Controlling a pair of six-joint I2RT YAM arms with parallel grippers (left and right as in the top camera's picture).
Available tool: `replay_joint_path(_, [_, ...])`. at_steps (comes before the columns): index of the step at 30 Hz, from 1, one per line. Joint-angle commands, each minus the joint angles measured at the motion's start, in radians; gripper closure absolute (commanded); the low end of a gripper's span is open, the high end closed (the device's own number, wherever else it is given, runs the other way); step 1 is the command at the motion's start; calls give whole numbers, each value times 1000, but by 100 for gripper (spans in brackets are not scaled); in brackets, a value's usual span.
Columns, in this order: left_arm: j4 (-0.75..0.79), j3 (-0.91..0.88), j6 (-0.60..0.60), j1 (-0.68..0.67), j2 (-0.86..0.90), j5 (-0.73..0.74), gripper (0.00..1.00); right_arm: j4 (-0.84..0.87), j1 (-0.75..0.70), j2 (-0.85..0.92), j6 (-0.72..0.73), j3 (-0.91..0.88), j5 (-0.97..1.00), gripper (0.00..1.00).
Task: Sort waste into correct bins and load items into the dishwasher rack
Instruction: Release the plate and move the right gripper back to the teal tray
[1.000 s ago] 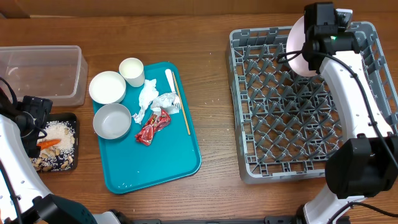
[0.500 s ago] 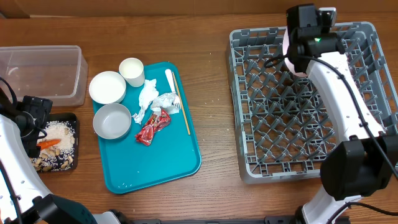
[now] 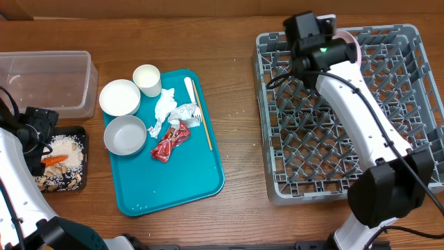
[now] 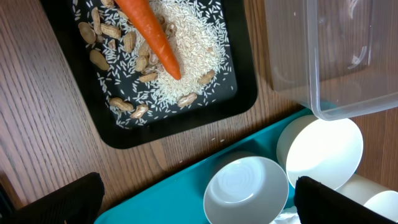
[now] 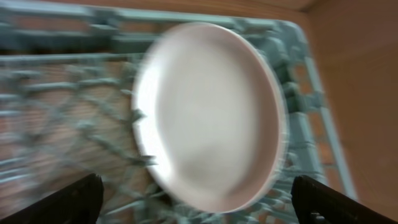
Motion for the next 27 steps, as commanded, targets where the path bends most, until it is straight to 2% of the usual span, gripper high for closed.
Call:
replay_joint_path(1, [2, 2, 19, 0, 5, -10, 0, -35, 41, -3, 34, 112, -285, 0])
replay_joint_path(8, [2, 2, 19, 0, 5, -10, 0, 5, 90, -3, 34, 156, -942, 0])
replay_joint_path(13, [2, 2, 19, 0, 5, -10, 0, 98, 127, -3, 34, 127, -1229, 0])
replay_joint_path(20, [2, 2, 19, 0, 5, -10, 0, 174, 232, 8, 105, 104, -1259, 0])
replay_joint_path(23, [2, 2, 19, 0, 5, -10, 0, 190, 306, 31, 115, 104, -1192, 0])
replay_joint_path(27, [2, 2, 19, 0, 5, -10, 0, 213, 409, 86, 204, 104, -1040, 0])
